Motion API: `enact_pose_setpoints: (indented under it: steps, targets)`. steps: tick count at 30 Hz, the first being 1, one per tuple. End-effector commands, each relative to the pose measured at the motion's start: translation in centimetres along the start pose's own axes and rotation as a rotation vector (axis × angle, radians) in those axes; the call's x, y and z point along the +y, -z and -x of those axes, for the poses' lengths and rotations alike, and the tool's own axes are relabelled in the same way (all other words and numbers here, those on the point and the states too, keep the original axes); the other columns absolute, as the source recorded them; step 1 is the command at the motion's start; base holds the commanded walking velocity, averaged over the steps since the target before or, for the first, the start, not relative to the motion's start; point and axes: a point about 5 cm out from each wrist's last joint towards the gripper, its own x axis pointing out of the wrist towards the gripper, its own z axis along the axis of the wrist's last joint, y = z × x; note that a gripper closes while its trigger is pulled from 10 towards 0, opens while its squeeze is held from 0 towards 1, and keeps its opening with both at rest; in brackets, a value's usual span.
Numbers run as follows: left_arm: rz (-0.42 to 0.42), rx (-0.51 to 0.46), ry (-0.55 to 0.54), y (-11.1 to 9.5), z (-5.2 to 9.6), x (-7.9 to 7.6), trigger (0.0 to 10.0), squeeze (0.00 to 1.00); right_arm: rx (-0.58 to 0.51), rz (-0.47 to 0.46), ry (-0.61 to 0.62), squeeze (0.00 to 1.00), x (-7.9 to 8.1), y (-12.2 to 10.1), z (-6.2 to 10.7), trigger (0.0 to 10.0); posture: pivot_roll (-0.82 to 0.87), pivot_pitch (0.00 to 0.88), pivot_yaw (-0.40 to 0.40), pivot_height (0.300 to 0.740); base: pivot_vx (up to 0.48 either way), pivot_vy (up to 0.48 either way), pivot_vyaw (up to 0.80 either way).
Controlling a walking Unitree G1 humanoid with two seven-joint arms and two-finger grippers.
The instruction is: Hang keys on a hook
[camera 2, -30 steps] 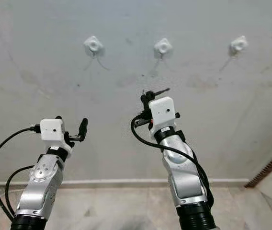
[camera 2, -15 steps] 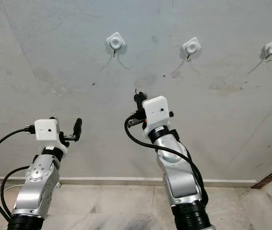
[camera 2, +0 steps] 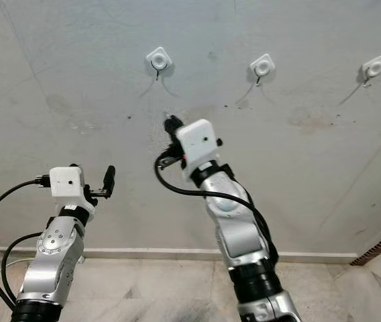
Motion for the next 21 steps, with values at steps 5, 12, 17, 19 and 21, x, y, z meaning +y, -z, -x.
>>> enact_pose_setpoints:
  steps: [5,12,17,19,21]
  targets:
    - [-0.014,-0.003,-0.023,-0.2,0.4,0.6,10.0,0.0,-0.056,-0.013,-0.043,0.0,0.7,-0.9,-1.5,10.0,0.01,0.027,-0.005,0.74,0.0,0.0,0.0]
    - [-0.009,-0.017,-0.015,-0.4,0.4,0.6,10.0,0.0,-0.087,-0.015,-0.04,0.0,0.6,-1.4,-2.3,10.0,0.02,0.019,-0.004,0.74,0.0,0.0,0.0]
    - [-0.001,-0.014,-0.002,-0.4,0.4,0.4,10.0,0.0,-0.088,-0.013,-0.037,0.0,0.4,-1.2,-2.2,10.0,0.01,0.017,-0.002,0.74,0.0,0.0,0.0]
    - [0.0,-0.015,0.005,-0.4,0.4,0.3,10.0,0.0,-0.089,-0.009,-0.037,0.0,0.4,-1.1,-2.2,10.0,0.01,0.017,-0.002,0.74,0.0,0.0,0.0]
    - [0.0,-0.015,0.007,-0.5,0.3,0.3,10.0,0.0,-0.09,-0.008,-0.036,0.0,0.4,-1.1,-2.3,10.0,0.01,0.016,-0.002,0.74,0.0,0.0,0.0]
